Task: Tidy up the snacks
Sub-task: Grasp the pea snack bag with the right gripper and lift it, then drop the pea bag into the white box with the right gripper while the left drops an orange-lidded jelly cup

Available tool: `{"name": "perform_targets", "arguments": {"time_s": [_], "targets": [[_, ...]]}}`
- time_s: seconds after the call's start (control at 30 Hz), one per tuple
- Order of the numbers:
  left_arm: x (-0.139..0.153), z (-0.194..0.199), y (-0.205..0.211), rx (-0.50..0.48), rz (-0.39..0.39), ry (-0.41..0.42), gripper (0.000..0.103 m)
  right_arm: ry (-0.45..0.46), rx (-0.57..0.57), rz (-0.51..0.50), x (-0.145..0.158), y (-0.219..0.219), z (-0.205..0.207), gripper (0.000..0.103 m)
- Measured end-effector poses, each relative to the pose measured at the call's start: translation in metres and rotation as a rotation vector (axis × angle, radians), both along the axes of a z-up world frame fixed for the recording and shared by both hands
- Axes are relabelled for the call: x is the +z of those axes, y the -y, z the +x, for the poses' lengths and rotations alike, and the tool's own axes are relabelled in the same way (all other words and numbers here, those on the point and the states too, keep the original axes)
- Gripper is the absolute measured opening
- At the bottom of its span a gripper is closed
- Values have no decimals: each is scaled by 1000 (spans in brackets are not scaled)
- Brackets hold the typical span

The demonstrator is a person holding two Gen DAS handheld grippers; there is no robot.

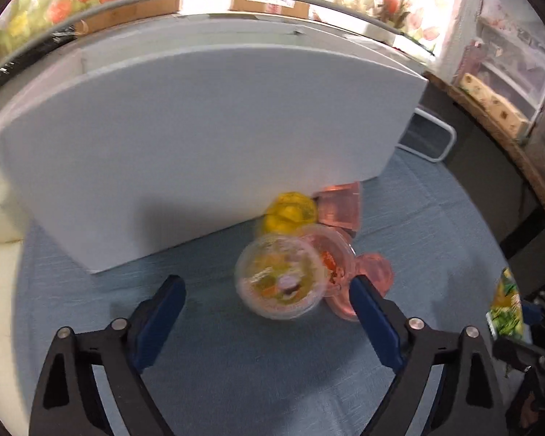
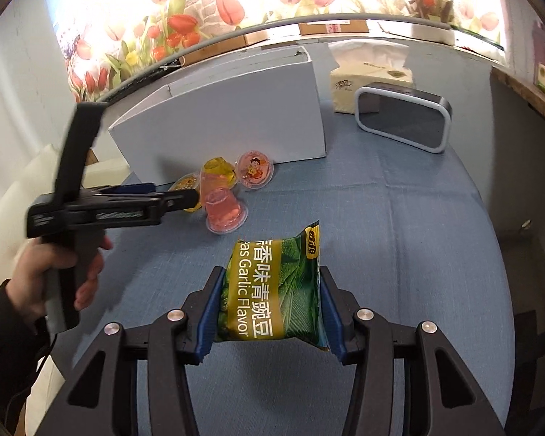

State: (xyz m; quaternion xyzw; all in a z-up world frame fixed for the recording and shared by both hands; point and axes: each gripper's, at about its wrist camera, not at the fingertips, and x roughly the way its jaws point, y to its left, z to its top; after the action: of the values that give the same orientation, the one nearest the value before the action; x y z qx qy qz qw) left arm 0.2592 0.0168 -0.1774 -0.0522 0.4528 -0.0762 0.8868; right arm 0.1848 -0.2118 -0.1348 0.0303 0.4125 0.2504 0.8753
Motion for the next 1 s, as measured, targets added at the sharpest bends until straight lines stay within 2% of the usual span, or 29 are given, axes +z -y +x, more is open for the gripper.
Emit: {"name": "perform_targets", "arguments": {"time_s": [0.07,0.17,0.2,0.23,0.33,0.5,0.63,1.0], "targets": [[-1,3,2,-8,10,-3,86,-3,-5,7,0,2,-2,53],[-4,6,3,-34,-4,-22,64,-9,-6,22,0,5,-5,53],[-5,6,3,-43,-12,-33,52,-8,-6,21,0,5,-5,53],[-4,6,3,-42,-4,-28,49,-9,-3,21,-1,5,-6,53],[-2,7,1,-58,-34,-36,48,-11,0,24,-2,5,-6,53],[8,-8,-1,-65,-51,7,43,-10,9,27,-1,3,-7,53],[17,-22,2,-77,-28,28,43,-6,18,29,-1,0,-6,53],[81,-71,-7,-10,-73,173,43,37,61,77,25,-17,-1,53]]}}
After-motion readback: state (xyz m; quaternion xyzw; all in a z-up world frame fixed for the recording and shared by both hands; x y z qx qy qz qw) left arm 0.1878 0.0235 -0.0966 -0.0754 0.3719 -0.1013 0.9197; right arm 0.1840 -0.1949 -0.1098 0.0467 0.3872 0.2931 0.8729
